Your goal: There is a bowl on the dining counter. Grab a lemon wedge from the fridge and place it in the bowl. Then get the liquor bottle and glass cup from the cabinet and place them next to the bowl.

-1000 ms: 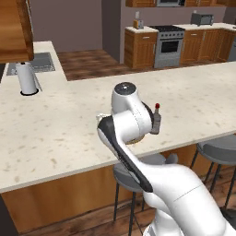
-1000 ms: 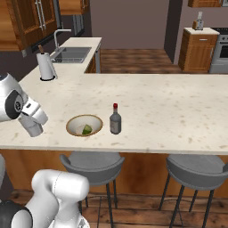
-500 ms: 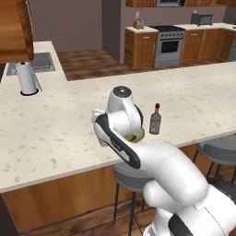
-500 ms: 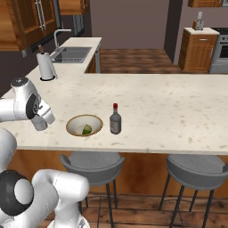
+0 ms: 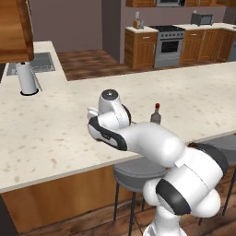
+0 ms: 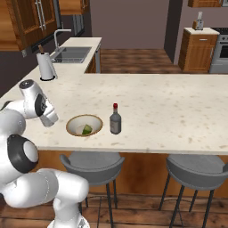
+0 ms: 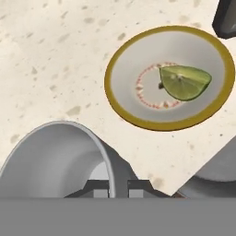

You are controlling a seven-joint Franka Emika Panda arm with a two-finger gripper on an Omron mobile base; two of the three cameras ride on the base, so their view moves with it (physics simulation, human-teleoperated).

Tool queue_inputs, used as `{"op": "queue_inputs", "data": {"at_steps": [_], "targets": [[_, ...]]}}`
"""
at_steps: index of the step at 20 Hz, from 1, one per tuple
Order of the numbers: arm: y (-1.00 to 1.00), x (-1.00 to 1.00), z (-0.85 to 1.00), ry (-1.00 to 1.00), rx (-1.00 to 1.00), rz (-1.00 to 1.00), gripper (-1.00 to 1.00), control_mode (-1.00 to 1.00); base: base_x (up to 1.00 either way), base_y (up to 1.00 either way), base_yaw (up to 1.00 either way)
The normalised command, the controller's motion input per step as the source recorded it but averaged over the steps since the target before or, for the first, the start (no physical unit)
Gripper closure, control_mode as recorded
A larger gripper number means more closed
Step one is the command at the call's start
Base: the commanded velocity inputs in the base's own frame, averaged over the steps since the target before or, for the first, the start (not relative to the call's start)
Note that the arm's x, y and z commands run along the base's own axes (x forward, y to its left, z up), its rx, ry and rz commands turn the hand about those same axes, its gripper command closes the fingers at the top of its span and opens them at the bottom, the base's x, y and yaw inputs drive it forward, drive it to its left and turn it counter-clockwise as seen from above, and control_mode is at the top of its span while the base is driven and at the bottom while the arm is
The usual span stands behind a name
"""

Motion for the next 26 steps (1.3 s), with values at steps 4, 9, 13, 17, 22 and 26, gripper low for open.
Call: {"op": "queue_inputs", "data": {"at_steps": [4,9,13,17,22,26], "targets": [[0.03,0.55,-0.22,0.03,0.0,-0.13,1.0,-1.0,0.0,0.0,0.0],[0.0,0.4,-0.33,0.07,0.0,-0.1,1.0,-1.0,0.0,0.0,0.0],[0.01,0.28,-0.39,0.08,0.0,-0.07,1.0,-1.0,0.0,0.0,0.0],[0.04,0.26,-0.31,0.05,0.0,-0.06,1.0,-1.0,0.0,0.0,0.0],[0.03,0.18,-0.35,0.02,0.0,-0.06,1.0,-1.0,0.0,0.0,0.0],[0.0,0.02,-0.4,0.0,0.0,-0.06,1.0,-1.0,0.0,0.0,0.0]]}}
